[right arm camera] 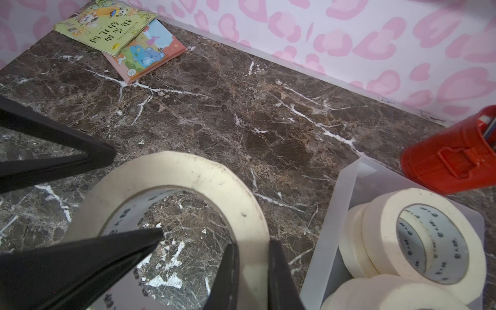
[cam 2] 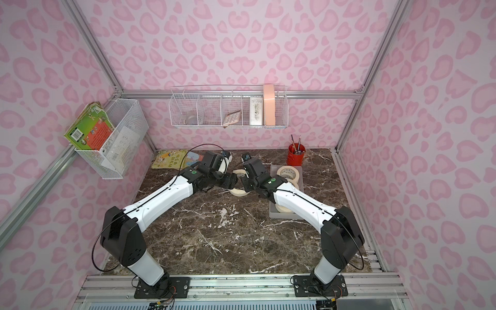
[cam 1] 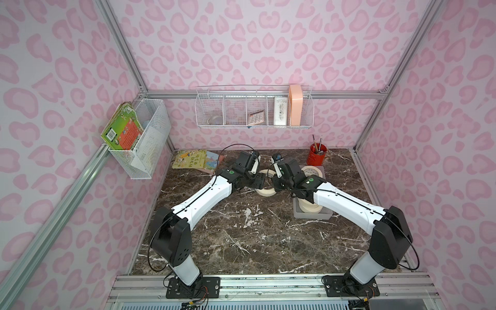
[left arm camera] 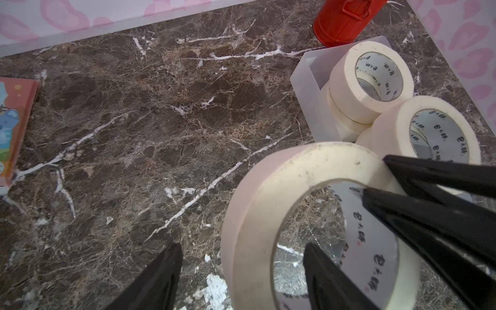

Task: Take out the art tape in the storage box
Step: Pick up the art tape from the storage box.

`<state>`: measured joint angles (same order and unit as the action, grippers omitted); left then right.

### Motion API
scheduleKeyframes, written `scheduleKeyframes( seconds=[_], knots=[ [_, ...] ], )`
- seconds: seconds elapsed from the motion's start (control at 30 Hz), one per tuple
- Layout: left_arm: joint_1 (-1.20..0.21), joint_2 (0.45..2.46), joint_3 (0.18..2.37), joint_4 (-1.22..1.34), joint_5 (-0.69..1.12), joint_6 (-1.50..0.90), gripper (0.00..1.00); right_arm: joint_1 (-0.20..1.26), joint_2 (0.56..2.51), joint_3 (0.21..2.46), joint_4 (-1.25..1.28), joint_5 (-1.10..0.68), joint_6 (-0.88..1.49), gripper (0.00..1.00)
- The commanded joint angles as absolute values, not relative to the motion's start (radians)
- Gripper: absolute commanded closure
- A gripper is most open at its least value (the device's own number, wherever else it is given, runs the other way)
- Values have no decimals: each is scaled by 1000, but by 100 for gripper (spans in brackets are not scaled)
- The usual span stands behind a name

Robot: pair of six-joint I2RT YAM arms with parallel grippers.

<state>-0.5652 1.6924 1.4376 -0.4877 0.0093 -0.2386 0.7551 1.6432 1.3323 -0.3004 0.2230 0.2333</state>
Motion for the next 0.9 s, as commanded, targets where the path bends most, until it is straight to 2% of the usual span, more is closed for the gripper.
scheduleKeyframes(
  seconds=[0.0, 0.17, 0.23, 0.27, 0.4, 0.5, 0.57, 0.67, 0.87],
  knots=[
    [-568, 1719, 1450, -474, 9, -251, 39, 758, 1633, 1327, -255, 215, 249, 100],
    [-569, 1745, 1488, -470, 3, -264, 85, 759, 1625, 1310, -243, 196, 258, 100],
    [-569, 1749, 1491, -468, -3, -264, 96, 759, 1619, 1305, -235, 196, 269, 100],
    [-569, 1749, 1491, -468, -9, -264, 100, 759, 1614, 1300, -225, 197, 279, 88],
    [-569, 1739, 1481, -480, -90, -259, 100, 740, 1571, 1258, -175, 198, 312, 51],
    [-569, 1735, 1482, -518, -210, -260, 100, 681, 1520, 1217, -157, 197, 355, 37],
    [-563, 1736, 1476, -536, -284, -239, 100, 633, 1483, 1183, -154, 190, 371, 33],
    [-531, 1748, 1462, -548, -359, -215, 100, 574, 1431, 1143, -174, 223, 362, 32],
    [-372, 1760, 1382, -533, -355, -228, 100, 482, 1374, 1098, -257, 252, 329, 32]
  ],
)
